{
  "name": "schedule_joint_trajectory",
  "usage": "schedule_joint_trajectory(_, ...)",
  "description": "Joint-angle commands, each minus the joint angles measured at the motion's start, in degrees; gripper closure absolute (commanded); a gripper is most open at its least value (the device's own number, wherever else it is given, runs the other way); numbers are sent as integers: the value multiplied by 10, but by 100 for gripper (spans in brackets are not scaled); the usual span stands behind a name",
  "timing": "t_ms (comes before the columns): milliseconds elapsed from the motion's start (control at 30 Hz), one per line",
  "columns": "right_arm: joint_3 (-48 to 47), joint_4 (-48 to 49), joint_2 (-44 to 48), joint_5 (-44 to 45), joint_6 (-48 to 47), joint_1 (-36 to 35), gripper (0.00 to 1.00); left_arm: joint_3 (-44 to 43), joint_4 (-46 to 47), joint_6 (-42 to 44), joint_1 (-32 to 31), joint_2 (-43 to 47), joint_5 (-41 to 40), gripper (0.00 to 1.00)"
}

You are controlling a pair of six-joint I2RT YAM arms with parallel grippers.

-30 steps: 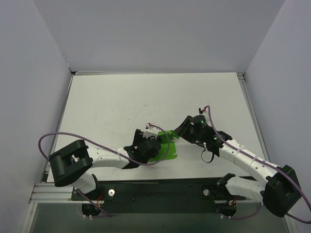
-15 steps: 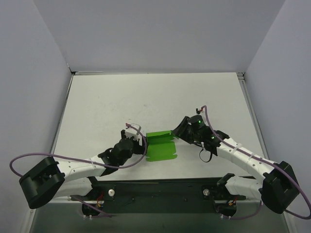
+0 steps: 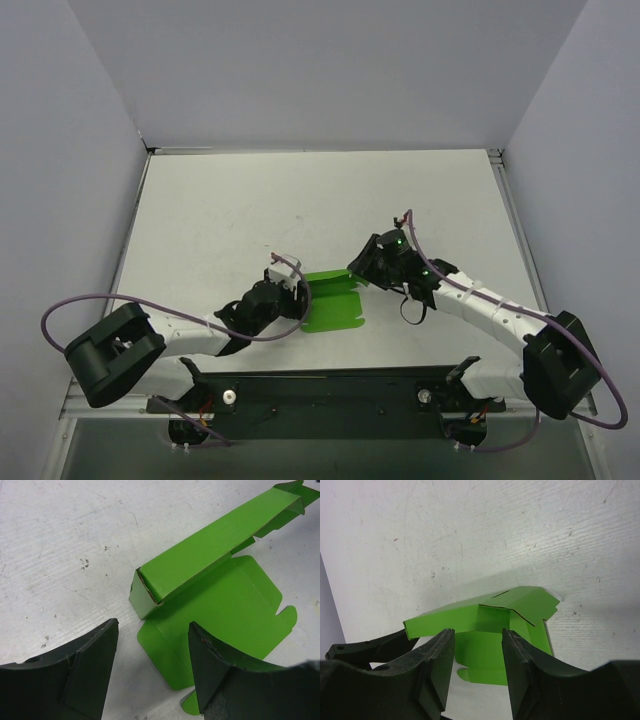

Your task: Fold the paper box

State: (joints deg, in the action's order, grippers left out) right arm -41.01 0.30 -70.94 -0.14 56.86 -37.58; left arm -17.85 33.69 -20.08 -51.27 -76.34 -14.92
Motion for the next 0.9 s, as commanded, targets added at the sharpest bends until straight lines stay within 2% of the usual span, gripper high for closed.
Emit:
schedule_joint_trajectory(0,-29,21,-30,7,-14,1,57,-29,47,19,3,-9,-5,34)
schedule_joint_trajectory(567,-20,90,-91,-62,18,17,59,-54,72,43,1,-67,14,46)
schedule_joint_trajectory(700,-14,108,-96,-66,23,22,63,-53,72,43,2,-69,13,48)
schedule_joint_trajectory(867,1,136,-101,-77,40,28,75,-51,73,42,2,-70,16,50)
